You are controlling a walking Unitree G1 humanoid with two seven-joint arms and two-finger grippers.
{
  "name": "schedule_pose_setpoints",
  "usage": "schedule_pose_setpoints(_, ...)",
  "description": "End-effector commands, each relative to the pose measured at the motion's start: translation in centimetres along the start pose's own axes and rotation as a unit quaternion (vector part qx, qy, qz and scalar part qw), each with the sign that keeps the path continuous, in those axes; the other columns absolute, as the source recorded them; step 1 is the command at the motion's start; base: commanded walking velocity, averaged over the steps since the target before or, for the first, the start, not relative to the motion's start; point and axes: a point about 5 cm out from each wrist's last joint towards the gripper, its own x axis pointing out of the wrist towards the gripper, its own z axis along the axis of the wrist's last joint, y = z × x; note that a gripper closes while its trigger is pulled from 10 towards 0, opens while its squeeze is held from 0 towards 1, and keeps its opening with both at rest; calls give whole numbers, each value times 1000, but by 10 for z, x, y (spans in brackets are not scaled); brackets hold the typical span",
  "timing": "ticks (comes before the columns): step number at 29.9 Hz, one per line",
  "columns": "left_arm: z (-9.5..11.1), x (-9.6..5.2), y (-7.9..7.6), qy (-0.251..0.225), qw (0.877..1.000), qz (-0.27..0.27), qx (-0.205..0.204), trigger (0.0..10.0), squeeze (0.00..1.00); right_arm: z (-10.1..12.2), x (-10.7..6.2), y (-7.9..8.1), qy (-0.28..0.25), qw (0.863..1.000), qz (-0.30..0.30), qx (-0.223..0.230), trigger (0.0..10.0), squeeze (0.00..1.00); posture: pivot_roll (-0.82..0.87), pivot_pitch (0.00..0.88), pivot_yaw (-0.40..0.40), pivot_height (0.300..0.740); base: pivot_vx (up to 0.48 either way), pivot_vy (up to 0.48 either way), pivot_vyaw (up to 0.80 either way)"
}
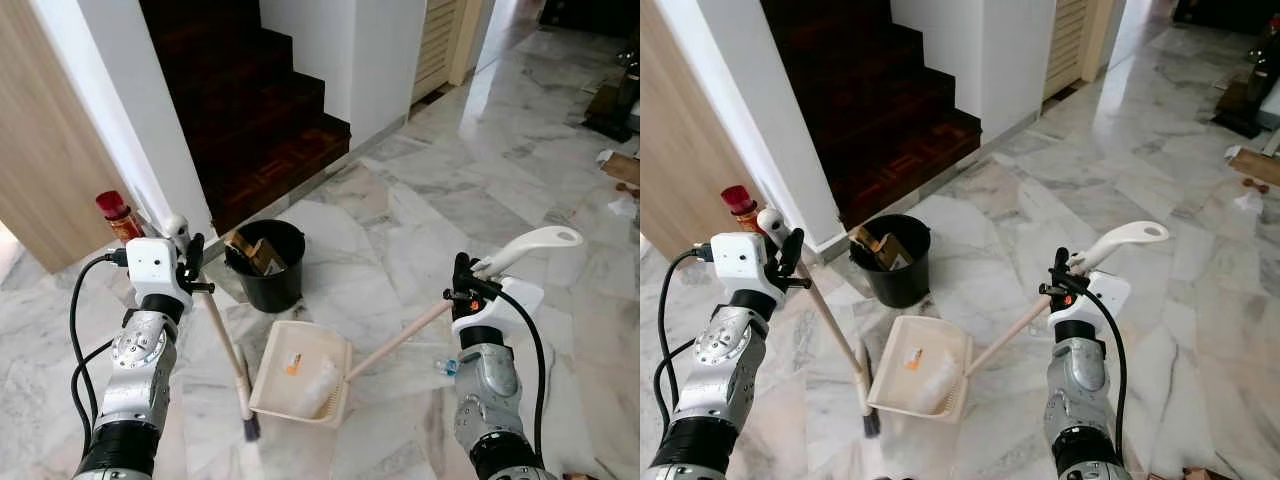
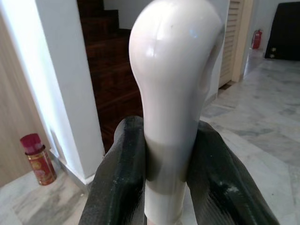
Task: Sweep floor
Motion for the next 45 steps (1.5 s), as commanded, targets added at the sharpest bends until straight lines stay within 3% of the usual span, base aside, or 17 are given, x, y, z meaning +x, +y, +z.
schedule_pose_setpoints(1, 12, 1, 2, -23, 1000, -4, 8, 10000, 0, 6, 4, 5, -18, 1000, 5, 2, 10000, 0, 78, 69, 57, 740, 0, 0, 800)
schedule_pose_setpoints(8, 11, 1, 0, -22, 1000, -8, 9, 10000, 0, 5, 3, 5, -17, 1000, 4, 3, 10000, 0, 76, 68, 58, 740, 0, 0, 800)
schedule_pose_setpoints(26, 14, 1, -1, -28, 999, -13, 11, 10000, 0, 4, 6, 5, -7, 1000, 0, 12, 10000, 0, 70, 36, 58, 740, 0, 0, 0)
schedule_pose_setpoints(30, 12, 1, -5, -27, 999, -22, 15, 10000, 0, 24, 15, 11, -53, 998, 5, 42, 10000, 0, 63, 22, 62, 740, 0, 0, 0)
schedule_pose_setpoints(37, 13, 3, -8, -32, 999, -26, 13, 10000, 0, 56, 26, 17, -128, 991, 5, 46, 10000, 0, 60, 12, 61, 740, 0, 0, 0)
schedule_pose_setpoints(45, 15, 4, -7, -37, 999, -26, 19, 10000, 0, 73, 32, 23, -156, 987, 10, 44, 10000, 0, 74, 33, 59, 740, 0, 0, 0)
